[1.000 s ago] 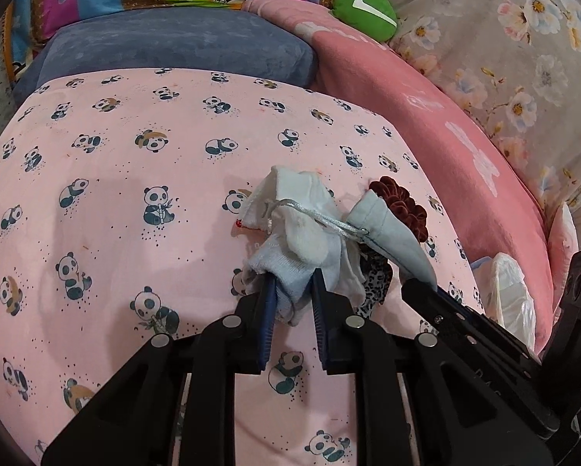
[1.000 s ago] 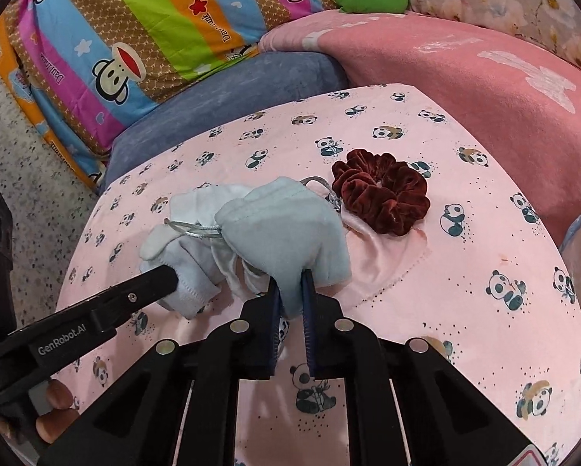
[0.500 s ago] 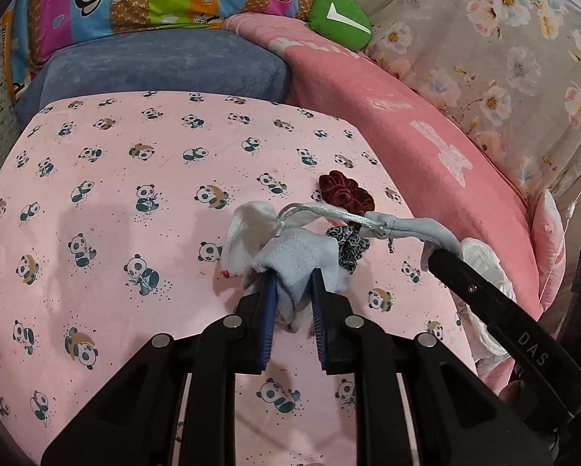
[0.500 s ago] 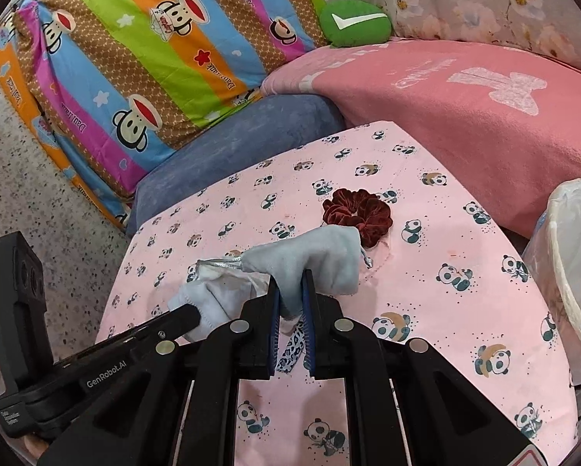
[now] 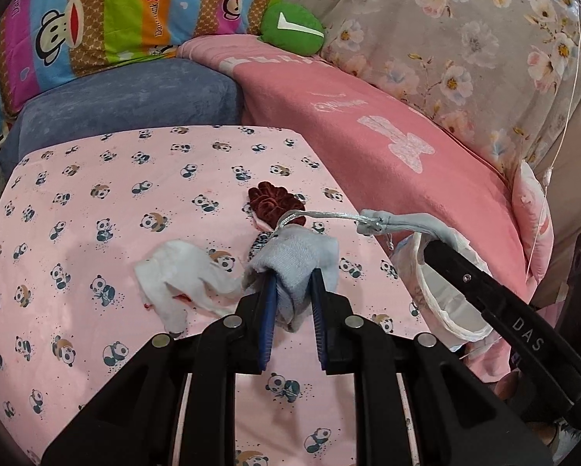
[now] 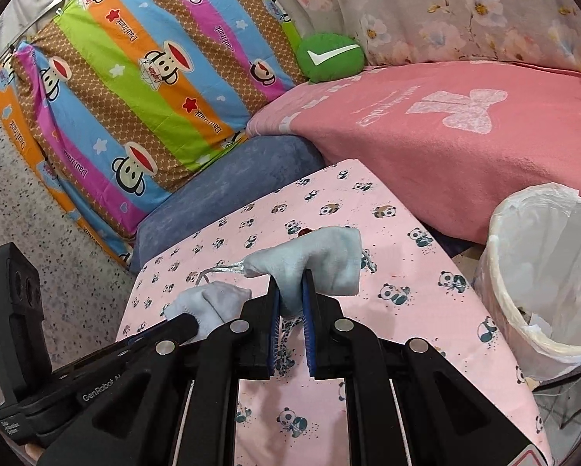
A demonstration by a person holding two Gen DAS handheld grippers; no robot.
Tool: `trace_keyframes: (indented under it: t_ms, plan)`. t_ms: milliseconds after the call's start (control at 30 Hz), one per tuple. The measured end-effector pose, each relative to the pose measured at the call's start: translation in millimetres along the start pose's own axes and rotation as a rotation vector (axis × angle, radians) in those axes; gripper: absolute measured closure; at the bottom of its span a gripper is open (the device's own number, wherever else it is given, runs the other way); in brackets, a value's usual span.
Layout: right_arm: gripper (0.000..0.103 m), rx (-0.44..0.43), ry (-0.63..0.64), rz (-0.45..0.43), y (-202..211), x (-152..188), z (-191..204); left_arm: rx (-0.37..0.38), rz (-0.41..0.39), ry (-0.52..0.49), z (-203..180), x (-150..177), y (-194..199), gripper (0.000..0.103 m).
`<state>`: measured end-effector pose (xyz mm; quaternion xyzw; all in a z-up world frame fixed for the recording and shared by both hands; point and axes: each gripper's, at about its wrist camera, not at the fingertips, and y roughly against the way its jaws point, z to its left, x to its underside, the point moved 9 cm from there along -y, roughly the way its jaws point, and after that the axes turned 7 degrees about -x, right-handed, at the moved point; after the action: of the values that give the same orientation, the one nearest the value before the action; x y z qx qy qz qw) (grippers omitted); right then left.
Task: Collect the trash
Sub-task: 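Carry the grey socks over the trash bin and open both tools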
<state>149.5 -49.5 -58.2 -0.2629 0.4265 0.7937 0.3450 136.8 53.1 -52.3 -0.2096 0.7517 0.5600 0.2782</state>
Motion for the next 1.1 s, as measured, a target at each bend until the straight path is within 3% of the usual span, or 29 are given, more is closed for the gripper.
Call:
trace_keyframes:
  t_ms: [633,1100]
  plan:
    - [0.092,0.127,-0.176,-0.149,90,-21,-129,0.06,0.038,-0.175,-109,6,-22,0.086]
    - [0.092,0.21,-0.268,-0.184,130,-22,-220,0.144,0.076,-0.305,-205,13,-49,0.086]
